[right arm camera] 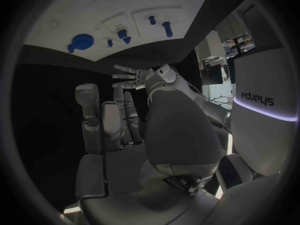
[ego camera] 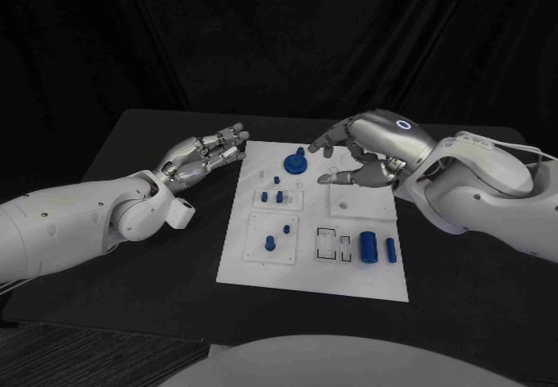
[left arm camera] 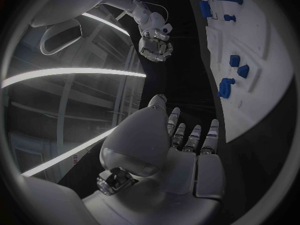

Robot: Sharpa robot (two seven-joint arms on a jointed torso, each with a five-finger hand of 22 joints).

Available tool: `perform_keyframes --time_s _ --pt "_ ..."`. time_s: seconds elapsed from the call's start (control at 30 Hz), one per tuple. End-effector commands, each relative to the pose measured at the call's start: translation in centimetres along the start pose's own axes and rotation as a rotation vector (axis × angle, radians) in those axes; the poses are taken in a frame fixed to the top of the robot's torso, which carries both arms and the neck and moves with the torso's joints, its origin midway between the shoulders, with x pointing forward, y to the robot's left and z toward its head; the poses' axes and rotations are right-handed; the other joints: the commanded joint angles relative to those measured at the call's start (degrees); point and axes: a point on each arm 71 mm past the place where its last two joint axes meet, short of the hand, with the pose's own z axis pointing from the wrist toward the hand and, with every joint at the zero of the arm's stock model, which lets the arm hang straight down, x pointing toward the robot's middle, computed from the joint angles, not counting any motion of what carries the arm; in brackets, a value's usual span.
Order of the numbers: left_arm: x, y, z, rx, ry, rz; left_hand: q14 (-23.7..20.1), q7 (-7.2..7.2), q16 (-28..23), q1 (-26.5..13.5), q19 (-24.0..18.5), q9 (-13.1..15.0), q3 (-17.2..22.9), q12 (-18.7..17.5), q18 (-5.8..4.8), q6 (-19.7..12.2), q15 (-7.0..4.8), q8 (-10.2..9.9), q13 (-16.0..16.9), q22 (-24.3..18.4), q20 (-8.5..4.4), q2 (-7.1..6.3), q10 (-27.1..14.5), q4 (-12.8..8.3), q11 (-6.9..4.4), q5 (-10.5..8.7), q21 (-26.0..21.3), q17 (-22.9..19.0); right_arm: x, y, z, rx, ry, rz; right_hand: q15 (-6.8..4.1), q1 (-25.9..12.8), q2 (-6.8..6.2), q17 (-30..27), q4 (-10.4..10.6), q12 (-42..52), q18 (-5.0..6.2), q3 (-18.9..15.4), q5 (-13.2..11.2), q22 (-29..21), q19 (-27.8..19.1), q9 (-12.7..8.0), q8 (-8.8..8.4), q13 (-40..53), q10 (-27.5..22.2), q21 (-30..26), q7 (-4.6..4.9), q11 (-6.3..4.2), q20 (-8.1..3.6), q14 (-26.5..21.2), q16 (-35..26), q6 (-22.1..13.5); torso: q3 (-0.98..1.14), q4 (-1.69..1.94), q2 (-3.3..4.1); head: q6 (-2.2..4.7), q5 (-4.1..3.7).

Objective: Assemble the parts on the task board

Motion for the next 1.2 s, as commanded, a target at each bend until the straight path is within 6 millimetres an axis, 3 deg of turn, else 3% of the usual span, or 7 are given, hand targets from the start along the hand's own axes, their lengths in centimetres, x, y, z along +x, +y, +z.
perform_keyframes --time_s 0.03,0.1,0.13,0.17,0.33,0.63,1.2 --pt "0.1 -0.9 0.0 0.136 0.001 -0.011 -0.09 -0.06 0.59 0.71 0.55 -0.05 0.53 1.31 1.45 1.06 0.66 -0.14 -0.2 -0.41 -0.05 -0.01 -0.14 -1.53 0.62 1.06 -0.1 0.49 -0.4 -1.8 -0.6 0.165 -0.004 0.121 -2.36 -2.96 1.94 -3.16 0.36 17.05 1.3 0.82 2.24 4.18 -1.82 1.1 2.29 13.55 8.14 -4.49 0.41 -2.12 -1.48 -1.82 -2.6 4.93 -0.07 0.03 -0.07 -0.01 -0.17" --pt "0.1 -0.9 0.0 0.136 0.001 -0.011 -0.09 -0.06 0.59 0.71 0.55 -0.05 0.53 1.31 1.45 1.06 0.66 -0.14 -0.2 -0.41 -0.05 -0.01 -0.14 -1.53 0.62 1.06 -0.1 0.49 0.1 -2.7 -1.0 0.256 0.077 0.114 -2.27 -4.56 2.61 -2.13 0.63 28.64 1.25 0.87 2.72 4.5 -1.0 1.64 3.02 30.84 16.27 -3.76 0.51 -2.65 -2.04 -0.92 -2.02 7.24 -0.11 0.0 -0.09 -0.01 -0.2" --pt "0.1 -0.9 0.0 0.135 0.001 -0.011 -0.09 -0.06 0.59 0.71 0.55 -0.05 0.53 1.31 1.45 1.06 0.66 -0.14 -0.2 -0.41 -0.05 -0.01 -0.14 -1.53 0.62 1.06 -0.1 0.49 0.4 -3.1 -1.1 0.3 0.122 0.107 -3.41 -10.44 3.49 16.38 0.14 46.77 -1.38 0.15 5.29 8.52 7.41 2.84 4.88 65.47 37.97 12.26 -0.82 -3.26 -3.01 8.66 8.86 11.67 -0.15 -0.02 -0.15 -0.01 -0.2" --pt "0.1 -0.9 0.0 0.135 0.001 -0.011 -0.05 -0.05 0.62 0.75 0.57 -0.04 0.55 1.38 1.45 1.15 0.66 -0.13 -0.19 -0.41 -0.05 -0.02 -0.14 -1.58 0.63 1.13 -0.1 0.5 0.8 -3.6 -1.4 0.352 0.184 0.094 -3.69 -11.55 3.51 17.95 0.87 48.09 -1.52 0.46 5.68 8.71 8.17 3.08 4.94 68.74 39.66 13.38 -1.02 -3.82 -3.37 9.29 9.63 12.19 -0.19 -0.03 -0.21 -0.01 -0.27" --pt "0.1 -0.9 0.0 0.134 0.001 -0.012 -0.05 -0.03 0.63 0.76 0.59 -0.04 0.56 1.37 1.45 1.17 0.66 -0.13 -0.19 -0.36 -0.05 -0.03 -0.14 -1.59 0.64 1.14 -0.09 0.5 2.6 -4.7 -2.2 0.523 0.425 0.023 -5.65 -20.32 3.13 25.3 1.09 49.09 -3.46 2.39 4.33 11.21 13.18 5.55 6.34 71.47 41.1 24.78 -3.29 -5.9 -5.36 11.8 13.19 17.84 -0.22 -0.05 -0.25 -0.01 -0.72" --pt "0.2 -0.9 0.1 0.133 0.008 -0.017 -0.04 0.16 0.65 0.82 0.59 -0.07 0.62 1.46 1.43 1.0 0.69 -0.17 -0.18 -0.47 -0.04 0.0 -0.12 -1.66 0.84 1.22 -0.09 0.51 4.2 -5.1 -2.5 0.634 0.645 -0.073 -7.87 -33.37 3.13 25.85 1.21 49.09 -3.8 3.13 -2.43 11.65 13.72 8.43 9.15 71.47 41.1 27.45 -6.09 -7.94 -7.41 11.95 13.43 27.93 0.0 -0.02 0.06 -0.01 -0.97" --pt "0.2 -0.8 0.1 0.132 0.012 -0.019 -0.05 0.6 0.69 1.06 0.59 -0.04 0.91 2.18 1.35 1.34 0.8 -0.14 -0.07 -0.66 -0.03 0.16 0.06 -1.9 1.44 1.32 -0.11 0.51 5.0 -5.3 -3.1 0.658 0.799 -0.131 -9.05 -39.81 5.11 26.58 1.25 49.09 -4.42 3.34 -4.18 12.42 14.66 10.25 10.11 71.47 41.1 30.84 -7.41 -9.22 -8.56 12.14 13.8 31.75 -0.09 0.07 -0.01 -0.01 -1.28"
